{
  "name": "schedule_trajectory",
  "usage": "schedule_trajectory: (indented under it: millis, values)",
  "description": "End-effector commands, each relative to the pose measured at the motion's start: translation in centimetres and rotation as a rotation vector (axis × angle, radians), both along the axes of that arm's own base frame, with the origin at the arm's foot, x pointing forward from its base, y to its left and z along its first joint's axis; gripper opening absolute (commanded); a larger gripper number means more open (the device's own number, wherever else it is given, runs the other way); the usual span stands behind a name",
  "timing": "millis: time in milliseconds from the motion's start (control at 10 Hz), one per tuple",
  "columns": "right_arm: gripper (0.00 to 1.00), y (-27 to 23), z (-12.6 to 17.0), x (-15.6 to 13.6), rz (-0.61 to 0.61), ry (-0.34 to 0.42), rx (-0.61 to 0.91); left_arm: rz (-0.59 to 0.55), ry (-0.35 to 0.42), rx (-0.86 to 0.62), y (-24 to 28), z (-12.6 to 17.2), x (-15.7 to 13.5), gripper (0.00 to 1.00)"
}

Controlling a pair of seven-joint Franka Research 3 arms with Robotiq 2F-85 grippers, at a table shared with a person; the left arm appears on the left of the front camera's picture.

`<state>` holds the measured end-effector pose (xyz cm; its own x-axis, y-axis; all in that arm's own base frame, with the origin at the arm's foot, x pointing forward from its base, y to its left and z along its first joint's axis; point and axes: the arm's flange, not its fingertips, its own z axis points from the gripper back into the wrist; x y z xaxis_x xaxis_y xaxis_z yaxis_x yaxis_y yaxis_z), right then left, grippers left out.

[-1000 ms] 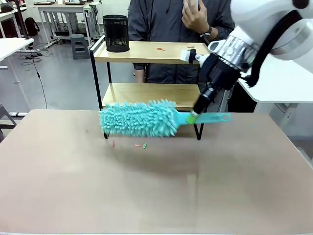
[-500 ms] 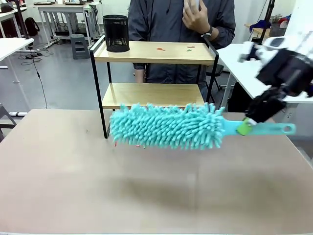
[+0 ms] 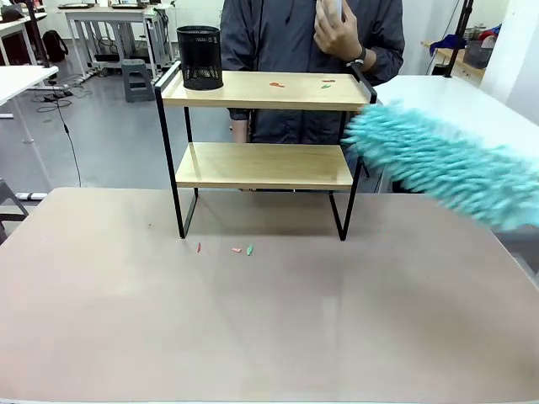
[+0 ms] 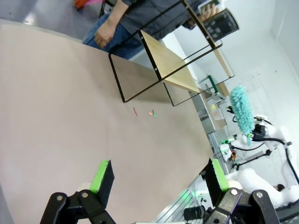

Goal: Clean the shelf.
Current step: Clean the specific tier of the Shelf with the Duster once objects are removed, then clean the remaining tier of the Shelf with the Duster once objects are removed.

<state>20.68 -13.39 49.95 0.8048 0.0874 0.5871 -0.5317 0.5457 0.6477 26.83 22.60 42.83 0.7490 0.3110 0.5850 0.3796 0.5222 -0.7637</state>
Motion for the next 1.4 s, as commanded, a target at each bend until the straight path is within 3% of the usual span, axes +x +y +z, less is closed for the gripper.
schedule_trajectory:
  millis: [0,100,200,300,400,1300]
  values:
    - [0.12,0.3,-4.6,-2.3,-0.402,0.045,0.065,0.0,-0.029,-0.008,-0.2,0.0,0.1,1.0]
    - [0.12,-0.8,-6.5,-2.2,-0.543,0.099,0.097,0.0,-0.029,-0.008,-0.2,0.0,0.1,1.0]
    - [0.12,-1.5,-8.4,-0.8,-0.597,0.152,0.136,0.0,-0.029,-0.008,-0.2,0.0,0.1,1.0]
    - [0.12,-0.6,-9.2,1.9,-0.532,0.187,0.116,0.0,-0.029,-0.008,-0.2,0.0,0.1,1.0]
    - [0.12,-8.2,-2.2,-2.0,-0.479,0.114,0.053,0.0,-0.029,-0.008,-0.2,0.0,0.1,1.0]
    - [0.12,-8.2,-2.2,-2.0,-0.479,0.114,0.053,0.0,-0.029,-0.008,-0.2,0.0,0.1,1.0]
